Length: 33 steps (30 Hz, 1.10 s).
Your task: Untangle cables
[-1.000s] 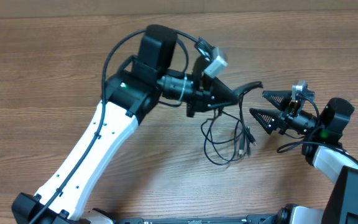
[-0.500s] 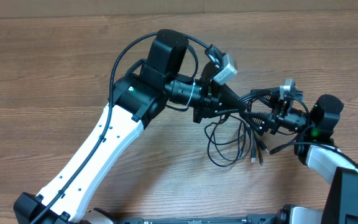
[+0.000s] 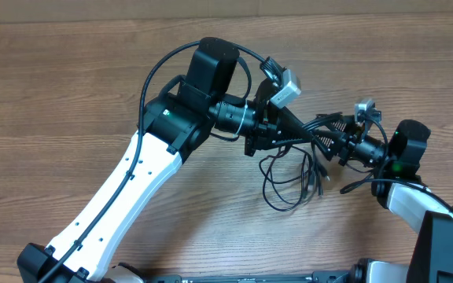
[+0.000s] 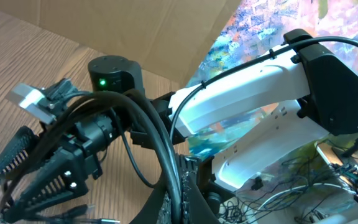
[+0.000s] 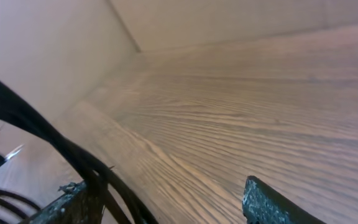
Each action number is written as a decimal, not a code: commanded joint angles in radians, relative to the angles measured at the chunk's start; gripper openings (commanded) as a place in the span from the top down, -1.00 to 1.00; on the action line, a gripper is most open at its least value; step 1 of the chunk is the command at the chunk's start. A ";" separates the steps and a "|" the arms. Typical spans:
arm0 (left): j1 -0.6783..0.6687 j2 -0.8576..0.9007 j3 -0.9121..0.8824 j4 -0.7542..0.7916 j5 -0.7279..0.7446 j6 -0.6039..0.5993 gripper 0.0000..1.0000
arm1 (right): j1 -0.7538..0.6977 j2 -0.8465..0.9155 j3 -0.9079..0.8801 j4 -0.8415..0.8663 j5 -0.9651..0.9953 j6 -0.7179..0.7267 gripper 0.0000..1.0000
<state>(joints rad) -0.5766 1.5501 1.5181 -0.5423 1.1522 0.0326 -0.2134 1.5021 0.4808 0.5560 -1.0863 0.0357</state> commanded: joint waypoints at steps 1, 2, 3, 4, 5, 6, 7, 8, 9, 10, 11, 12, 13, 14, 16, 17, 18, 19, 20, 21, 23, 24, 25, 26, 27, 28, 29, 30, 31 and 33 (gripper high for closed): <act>-0.011 -0.034 0.025 0.005 0.038 0.005 0.92 | 0.005 0.001 0.003 -0.026 0.078 -0.006 -0.40; -0.008 -0.034 0.025 0.005 0.038 0.005 0.91 | 0.006 0.001 0.003 -0.039 0.098 -0.006 -0.40; -0.004 -0.034 0.025 0.005 0.038 0.005 0.92 | 0.005 0.001 0.003 -0.049 0.115 -0.006 -0.40; 0.004 -0.034 0.025 0.005 0.037 0.005 0.92 | 0.003 0.001 0.003 -0.061 0.135 -0.006 -0.42; 0.017 -0.035 0.025 0.005 0.035 0.005 0.92 | 0.001 0.001 0.003 -0.074 0.156 -0.006 -0.42; 0.033 -0.038 0.025 0.005 0.034 0.005 0.91 | -0.003 0.001 0.003 -0.089 0.172 -0.006 -0.42; 0.053 -0.042 0.026 0.005 0.034 0.004 0.91 | -0.007 0.001 0.003 -0.104 0.188 -0.006 -0.42; 0.075 -0.048 0.028 0.003 0.033 -0.002 0.91 | -0.013 0.001 0.003 -0.120 0.200 -0.006 -0.49; 0.097 -0.055 0.031 0.003 0.023 -0.019 0.91 | -0.020 0.001 0.003 -0.137 0.212 -0.005 -0.55; 0.123 -0.063 0.035 0.003 0.005 -0.040 0.91 | -0.026 0.001 0.003 -0.150 0.223 -0.005 -0.61; 0.150 -0.075 0.040 0.000 -0.022 -0.053 0.91 | -0.036 0.001 0.003 -0.167 0.235 -0.005 -0.84; 0.187 -0.094 0.045 -0.005 -0.080 -0.065 0.91 | -0.048 0.001 0.003 -0.183 0.247 -0.005 -1.00; 0.211 -0.109 0.047 -0.012 -0.134 -0.068 0.91 | -0.057 0.001 0.003 -0.192 0.249 -0.005 -1.00; 0.234 -0.124 0.051 -0.025 -0.201 -0.075 0.92 | -0.067 0.001 0.003 -0.200 0.249 -0.005 -1.00; 0.272 -0.152 0.062 -0.055 -0.324 -0.079 0.92 | -0.084 0.001 0.003 -0.212 0.248 -0.005 -1.00; 0.292 -0.168 0.071 -0.078 -0.393 -0.077 0.91 | -0.093 0.001 0.003 -0.218 0.248 -0.005 -1.00; 0.312 -0.184 0.082 -0.103 -0.465 -0.076 0.92 | -0.102 0.001 0.003 -0.222 0.248 -0.005 -1.00; 0.329 -0.198 0.093 -0.127 -0.527 -0.061 0.91 | -0.110 0.001 0.003 -0.225 0.248 -0.005 -1.00; 0.344 -0.212 0.105 -0.153 -0.593 -0.042 0.92 | -0.116 0.001 0.003 -0.226 0.248 -0.005 -1.00; 0.355 -0.222 0.115 -0.173 -0.653 -0.030 0.92 | -0.120 0.001 0.003 -0.229 0.248 -0.005 -1.00; 0.374 -0.239 0.140 -0.217 -0.828 -0.012 0.91 | -0.123 0.001 0.003 -0.230 0.248 -0.001 -1.00; 0.376 -0.243 0.148 -0.232 -0.906 0.001 0.91 | -0.122 0.001 0.003 -0.230 0.248 0.003 -1.00; 0.376 -0.244 0.155 -0.244 -0.978 0.016 0.92 | -0.123 0.001 0.003 -0.229 0.248 0.011 -1.00; 0.375 -0.243 0.158 -0.254 -1.065 0.031 0.91 | -0.123 0.001 0.003 -0.229 0.248 0.018 -1.00; 0.375 -0.242 0.158 -0.259 -1.117 0.043 0.92 | -0.122 0.001 0.003 -0.229 0.248 0.018 -1.00; 0.375 -0.235 0.158 -0.264 -1.157 0.054 0.92 | -0.122 0.001 0.003 -0.230 0.248 0.018 -1.00; 0.375 -0.229 0.158 -0.270 -1.174 0.063 0.91 | -0.123 0.001 0.003 -0.230 0.248 0.021 -1.00; 0.375 -0.218 0.158 -0.274 -1.175 0.071 0.92 | -0.122 0.001 0.003 -0.230 0.248 0.021 -1.00; 0.374 -0.205 0.158 -0.278 -1.175 0.074 0.92 | -0.122 0.001 0.003 -0.230 0.248 0.022 -1.00; 0.369 -0.169 0.158 -0.290 -1.173 0.076 0.92 | -0.122 0.001 0.003 -0.230 0.248 0.029 -1.00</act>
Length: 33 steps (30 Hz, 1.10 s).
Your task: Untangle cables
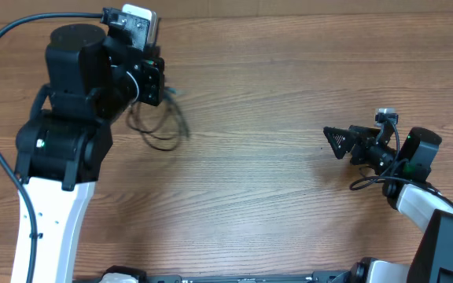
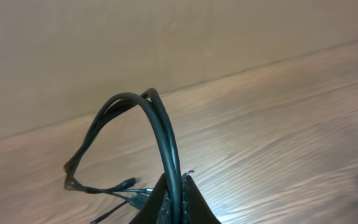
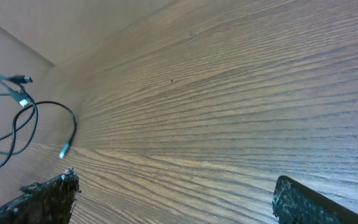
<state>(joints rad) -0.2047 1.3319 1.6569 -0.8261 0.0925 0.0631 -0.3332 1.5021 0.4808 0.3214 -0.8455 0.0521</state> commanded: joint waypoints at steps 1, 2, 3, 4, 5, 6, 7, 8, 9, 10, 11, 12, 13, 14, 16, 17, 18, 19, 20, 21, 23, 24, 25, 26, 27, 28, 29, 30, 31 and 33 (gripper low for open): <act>-0.008 0.069 0.019 -0.012 -0.108 0.045 0.91 | -0.003 0.001 0.003 0.005 0.007 0.018 -1.00; -0.017 0.097 0.019 -0.021 -0.092 0.043 0.92 | -0.003 0.001 0.003 0.005 0.007 0.030 -1.00; -0.028 0.122 0.019 -0.027 -0.074 0.035 0.92 | -0.003 0.001 0.003 0.005 0.007 0.031 -1.00; -0.040 0.152 0.019 -0.031 -0.043 0.034 0.91 | -0.003 0.001 0.003 0.004 0.007 0.031 -1.00; -0.055 0.181 0.019 -0.035 -0.006 0.034 0.91 | -0.003 0.001 0.003 0.004 0.007 0.031 -1.00; -0.072 0.214 0.019 -0.036 0.040 0.034 0.91 | -0.003 0.001 0.003 0.004 0.007 0.031 -1.00; -0.091 0.249 0.019 -0.037 0.087 0.034 0.92 | -0.003 0.001 0.003 0.004 0.007 0.031 -1.00; -0.108 0.280 0.019 -0.037 0.126 0.034 0.92 | -0.003 0.001 0.003 0.003 0.007 0.031 -1.00; -0.133 0.323 0.019 -0.037 0.170 0.035 0.91 | -0.003 0.001 0.003 0.001 0.008 0.031 -1.00; -0.156 0.364 0.019 -0.037 0.197 0.035 0.91 | -0.003 0.001 0.003 0.001 0.008 0.031 -1.00; -0.177 0.396 0.019 -0.037 0.205 0.035 0.90 | -0.003 0.001 0.003 -0.002 0.008 0.031 -1.00; -0.193 0.425 0.019 -0.037 0.204 0.035 0.70 | -0.003 0.001 0.003 -0.003 0.008 0.030 -1.00; -0.211 0.459 0.019 -0.037 0.204 0.034 0.23 | -0.003 0.001 0.003 -0.008 0.008 0.030 -1.00; -0.228 0.494 0.019 -0.037 0.207 0.030 -0.68 | -0.003 0.001 0.003 -0.012 0.007 0.030 -1.00; -0.250 0.543 0.019 -0.037 0.209 -0.001 -1.00 | -0.003 0.001 0.003 -0.019 0.008 0.030 -1.00; -0.257 0.559 0.019 -0.037 0.209 -0.013 -1.00 | -0.003 0.001 0.003 -0.022 0.008 0.030 -1.00; -0.262 0.570 0.019 -0.037 0.209 -0.019 -0.99 | -0.003 0.001 0.003 -0.022 0.008 0.030 -1.00; -0.265 0.573 0.019 -0.036 0.209 -0.019 -0.99 | -0.003 0.001 0.003 -0.021 0.008 0.030 -1.00; -0.266 0.572 0.019 -0.033 0.208 -0.023 -0.99 | -0.003 0.001 0.003 -0.021 0.008 0.030 -1.00; -0.266 0.567 0.021 -0.029 0.209 -0.026 -0.99 | -0.003 0.001 0.003 -0.021 0.008 0.030 -1.00; -0.266 0.554 0.034 -0.030 0.209 -0.026 -1.00 | -0.003 0.001 0.003 -0.021 0.007 0.030 -1.00; -0.266 0.546 0.040 -0.030 0.208 -0.026 -1.00 | -0.003 0.001 0.003 -0.021 0.006 0.031 -1.00; -0.266 0.536 0.047 -0.030 0.208 -0.026 -0.99 | -0.003 0.001 0.003 -0.022 0.002 0.031 -1.00; -0.266 0.526 0.053 -0.029 0.208 -0.026 -1.00 | -0.003 0.001 0.003 -0.022 -0.013 0.031 -1.00; -0.266 0.515 0.060 -0.029 0.207 -0.026 -1.00 | -0.003 0.001 0.003 -0.024 -0.040 0.031 -1.00; -0.266 0.500 0.066 -0.026 0.201 -0.026 -1.00 | -0.003 0.001 0.003 -0.029 -0.075 0.031 -1.00; -0.266 0.486 0.069 -0.023 0.190 -0.026 -1.00 | -0.003 0.001 0.003 -0.035 -0.114 0.031 -1.00; -0.266 0.470 0.069 -0.019 0.177 -0.024 -1.00 | -0.003 0.001 0.003 -0.041 -0.152 0.031 -1.00; -0.266 0.453 0.069 -0.018 0.159 -0.024 -0.99 | -0.003 0.001 0.003 -0.042 -0.194 0.031 -1.00; -0.266 0.428 0.069 -0.023 0.133 -0.021 -0.99 | -0.003 0.001 0.003 -0.040 -0.254 0.031 -1.00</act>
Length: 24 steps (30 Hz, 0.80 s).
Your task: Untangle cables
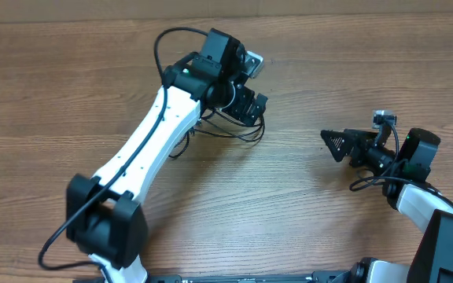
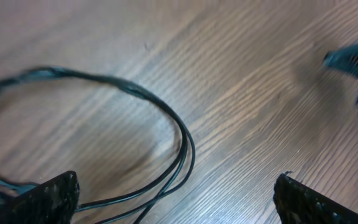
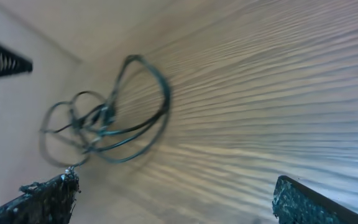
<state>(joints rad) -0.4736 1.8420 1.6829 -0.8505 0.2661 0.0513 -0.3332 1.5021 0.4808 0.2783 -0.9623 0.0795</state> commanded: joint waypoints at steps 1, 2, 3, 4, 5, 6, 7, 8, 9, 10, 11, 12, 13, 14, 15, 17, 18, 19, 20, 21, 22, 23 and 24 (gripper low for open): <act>0.003 -0.096 0.043 -0.001 -0.056 -0.010 -0.99 | -0.003 0.001 0.003 0.002 -0.157 0.003 -1.00; 0.003 -0.111 0.043 -0.005 -0.071 -0.010 -1.00 | -0.002 0.001 0.003 0.000 -0.174 0.003 -1.00; 0.003 -0.123 0.043 -0.006 -0.085 -0.010 -0.99 | -0.002 0.001 0.003 -0.006 -0.185 0.003 -1.00; 0.003 -0.135 0.043 -0.007 -0.098 -0.010 -1.00 | -0.001 0.001 0.003 -0.015 -0.184 0.003 -1.00; 0.003 -0.145 0.043 -0.008 -0.108 -0.010 -1.00 | 0.000 0.001 0.003 -0.026 -0.184 0.003 -1.00; 0.003 -0.155 0.043 -0.010 -0.120 -0.008 -0.99 | 0.000 0.001 0.003 -0.037 -0.183 0.003 -1.00; 0.003 -0.161 0.043 -0.016 -0.121 0.019 -0.99 | 0.000 0.001 0.003 -0.046 -0.182 0.002 -1.00; 0.003 -0.163 0.043 -0.027 -0.121 0.045 -1.00 | 0.000 0.001 0.003 -0.047 -0.180 0.002 -1.00; 0.003 -0.163 0.043 -0.041 -0.121 0.079 -1.00 | 0.000 0.001 0.003 -0.049 -0.179 0.002 -1.00; 0.003 -0.162 0.042 -0.063 -0.121 0.123 -1.00 | 0.000 0.001 0.003 -0.049 -0.179 0.003 -1.00; 0.003 -0.159 0.040 -0.094 -0.121 0.186 -1.00 | 0.000 0.001 0.003 -0.049 -0.179 0.002 -1.00; 0.003 -0.156 0.040 -0.132 -0.121 0.261 -0.99 | 0.000 0.001 0.003 -0.049 -0.179 0.003 -1.00; 0.003 -0.153 0.040 -0.148 -0.121 0.296 -1.00 | 0.000 0.001 0.003 -0.049 -0.179 0.002 -1.00; 0.004 -0.148 0.040 -0.165 -0.122 0.337 -1.00 | 0.000 0.001 0.003 -0.049 -0.179 0.003 -1.00; 0.004 -0.143 0.040 -0.179 -0.124 0.386 -0.99 | 0.000 0.001 0.003 -0.049 -0.179 0.002 -1.00; 0.003 -0.126 0.040 -0.188 -0.128 0.456 -1.00 | 0.000 0.001 0.003 -0.049 -0.179 0.003 -1.00; 0.003 -0.113 0.040 -0.188 -0.127 0.485 -0.99 | 0.000 0.001 0.003 -0.050 -0.175 0.003 -1.00; 0.002 -0.105 0.040 -0.188 -0.127 0.500 -1.00 | 0.000 0.001 0.003 -0.050 -0.175 0.003 -1.00; 0.001 -0.087 0.040 -0.188 -0.127 0.520 -1.00 | 0.000 0.001 0.003 -0.053 -0.174 0.003 -1.00; 0.001 -0.076 0.040 -0.188 -0.127 0.528 -0.99 | 0.000 0.001 0.003 -0.054 -0.175 0.003 -1.00; 0.001 -0.058 0.040 -0.188 -0.127 0.530 -1.00 | 0.000 0.001 0.003 -0.058 -0.173 0.003 -1.00; 0.001 -0.040 0.040 -0.189 -0.124 0.530 -1.00 | 0.000 0.001 0.003 -0.063 -0.172 0.003 -1.00; 0.000 -0.019 0.040 -0.193 -0.111 0.529 -1.00 | 0.000 0.001 0.003 -0.067 -0.165 0.003 -1.00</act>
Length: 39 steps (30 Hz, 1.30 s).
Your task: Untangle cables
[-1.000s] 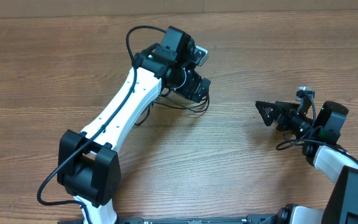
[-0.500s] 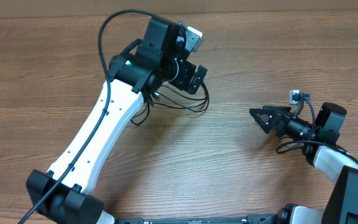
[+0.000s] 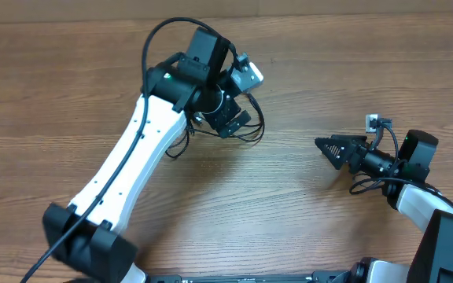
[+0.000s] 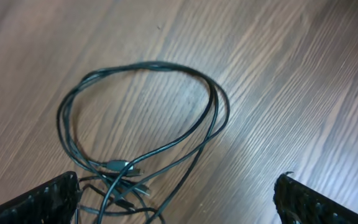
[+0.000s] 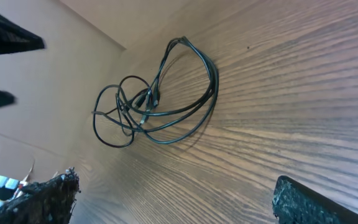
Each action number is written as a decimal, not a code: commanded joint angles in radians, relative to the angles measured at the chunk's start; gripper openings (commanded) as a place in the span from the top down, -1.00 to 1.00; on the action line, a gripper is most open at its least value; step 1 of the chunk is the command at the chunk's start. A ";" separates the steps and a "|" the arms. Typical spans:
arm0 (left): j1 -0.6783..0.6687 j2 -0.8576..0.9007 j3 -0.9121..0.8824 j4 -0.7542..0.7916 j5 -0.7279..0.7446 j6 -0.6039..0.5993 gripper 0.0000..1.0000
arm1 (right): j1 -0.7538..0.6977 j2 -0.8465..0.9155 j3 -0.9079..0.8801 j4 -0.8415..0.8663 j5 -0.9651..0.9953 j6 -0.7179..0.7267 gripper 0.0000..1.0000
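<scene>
A tangle of thin black cables (image 4: pixel 143 118) lies on the wooden table; it also appears as the cables (image 5: pixel 156 104) in the right wrist view, and a loop of the cables (image 3: pixel 259 126) shows from overhead. My left gripper (image 4: pixel 176 205) hangs open just above the tangle, its fingers astride the knotted connector end, holding nothing. The same left gripper (image 3: pixel 230 122) covers most of the bundle from overhead. My right gripper (image 3: pixel 325 146) is open and empty, well to the right of the cables and pointing at them.
The wooden table (image 3: pixel 305 71) ends at a cardboard wall (image 5: pixel 55 74) behind the cables. The white left arm (image 3: pixel 124 189) slants across the table's middle. The right arm's own wire (image 3: pixel 364 185) loops beside its wrist.
My left gripper stands higher above the cables, so the whole loop and knot now show in its view. The right gripper has shifted slightly left, still open.
First the left gripper was shut on the tangle at the middle right, with cables running between the right fingers. Then the left held the cables at the far back left, the right open and empty. Then the cables lay at the back middle, the left gripper open over them.
</scene>
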<state>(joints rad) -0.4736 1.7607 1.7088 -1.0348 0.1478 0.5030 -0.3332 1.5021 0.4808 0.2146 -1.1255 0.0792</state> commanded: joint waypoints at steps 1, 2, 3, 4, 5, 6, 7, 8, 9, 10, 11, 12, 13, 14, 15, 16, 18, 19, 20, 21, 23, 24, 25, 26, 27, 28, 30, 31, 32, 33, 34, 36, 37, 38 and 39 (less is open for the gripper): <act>-0.001 0.081 0.014 -0.013 0.022 0.078 -1.00 | 0.000 0.001 0.003 -0.010 0.010 0.003 -1.00; -0.002 0.099 0.014 -0.016 0.036 0.078 -1.00 | 0.000 0.001 0.003 -0.018 0.021 0.003 -1.00; -0.005 0.117 0.014 -0.019 0.042 0.078 -0.99 | 0.000 0.001 0.003 -0.028 0.036 0.003 -1.00; -0.010 0.137 0.014 -0.021 0.044 0.078 -1.00 | 0.000 0.001 0.003 -0.037 0.050 0.003 -1.00; -0.013 0.153 0.014 -0.019 0.044 0.078 -1.00 | 0.000 0.001 0.003 -0.044 0.062 0.003 -1.00; -0.016 0.168 0.014 -0.015 0.044 0.078 -0.99 | 0.000 0.001 0.003 -0.050 0.069 0.003 -1.00; -0.018 0.185 0.014 -0.007 0.044 0.079 -0.99 | 0.000 0.001 0.003 -0.053 0.071 0.003 -1.00; -0.019 0.199 0.014 0.000 0.044 0.085 -0.99 | 0.000 0.001 0.003 -0.053 0.071 0.003 -1.00; -0.020 0.212 0.014 0.003 0.045 0.096 -1.00 | 0.000 0.001 0.003 -0.053 0.071 0.003 -1.00; -0.020 0.226 0.014 0.004 0.044 0.106 -0.99 | 0.000 0.001 0.003 -0.052 0.071 0.002 -1.00; -0.020 0.240 0.014 0.003 0.044 0.113 -0.99 | 0.000 0.001 0.003 -0.053 0.076 0.002 -1.00; -0.020 0.259 0.014 0.003 0.043 0.116 -0.99 | 0.000 0.001 0.003 -0.053 0.078 0.003 -1.00; -0.020 0.268 0.014 0.003 0.043 0.116 -1.00 | 0.000 0.001 0.003 -0.053 0.078 0.002 -1.00; -0.019 0.279 0.014 0.003 0.044 0.116 -0.99 | 0.000 0.001 0.003 -0.052 0.078 0.002 -1.00; -0.019 0.288 0.014 0.005 0.044 0.115 -1.00 | 0.000 0.001 0.003 -0.052 0.078 0.002 -1.00; -0.019 0.295 0.014 0.008 0.044 0.115 -0.99 | 0.000 0.001 0.003 -0.052 0.080 0.002 -1.00; -0.019 0.301 0.014 0.019 0.044 0.114 -1.00 | 0.000 0.001 0.003 -0.053 0.094 0.002 -1.00; -0.019 0.301 0.014 0.024 0.044 0.114 -1.00 | 0.000 0.001 0.003 -0.053 0.098 0.002 -1.00; -0.019 0.301 0.014 0.028 0.044 0.114 -1.00 | 0.000 0.001 0.003 -0.053 0.104 0.002 -1.00; -0.019 0.301 0.014 0.034 0.044 0.114 -0.98 | 0.000 0.001 0.003 -0.053 0.104 0.002 -1.00; -0.019 0.301 0.014 0.042 0.045 0.114 -0.80 | 0.000 0.001 0.003 -0.053 0.104 0.002 -1.00; -0.019 0.302 0.014 0.045 0.044 0.114 -0.65 | 0.000 0.001 0.003 -0.053 0.104 0.002 -1.00; -0.019 0.302 0.014 0.048 0.045 0.114 -0.40 | 0.000 0.001 0.003 -0.053 0.104 0.002 -1.00; -0.019 0.302 0.014 0.049 0.045 0.114 -0.10 | 0.000 0.001 0.003 -0.053 0.104 0.002 -1.00; -0.019 0.302 0.014 0.048 0.045 0.114 0.04 | 0.000 0.001 0.003 -0.053 0.104 0.002 -1.00; -0.019 0.302 0.014 0.048 0.045 0.114 0.20 | 0.000 0.001 0.003 -0.053 0.104 0.002 -1.00; -0.019 0.303 0.014 0.048 0.045 0.110 0.20 | 0.000 0.001 0.003 -0.053 0.104 0.002 -1.00; -0.019 0.303 0.014 0.048 0.045 0.110 0.15 | 0.000 0.001 0.003 -0.053 0.104 0.002 -1.00; -0.019 0.303 0.014 0.048 0.045 0.111 0.06 | 0.000 0.001 0.003 -0.053 0.104 0.002 -1.00; -0.019 0.303 0.014 0.048 0.045 0.110 -0.17 | 0.000 0.001 0.003 -0.053 0.104 0.002 -1.00; -0.019 0.303 0.014 0.048 0.045 0.110 -0.36 | 0.000 0.001 0.003 -0.053 0.104 0.002 -1.00; -0.019 0.304 0.014 0.048 0.046 0.111 -0.44 | 0.000 0.001 0.003 -0.053 0.104 0.002 -1.00; -0.019 0.306 0.014 0.048 0.049 0.111 -0.45 | 0.000 0.001 0.003 -0.053 0.104 0.002 -1.00; -0.019 0.306 0.014 0.048 0.058 0.111 -0.45 | 0.000 0.001 0.003 -0.053 0.104 0.002 -1.00; -0.019 0.307 0.014 0.049 0.068 0.111 -0.45 | 0.000 0.001 0.003 -0.053 0.104 0.002 -1.00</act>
<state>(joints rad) -0.4896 2.0586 1.7088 -0.9874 0.1810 0.6064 -0.3332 1.5021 0.4808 0.1604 -1.0279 0.0792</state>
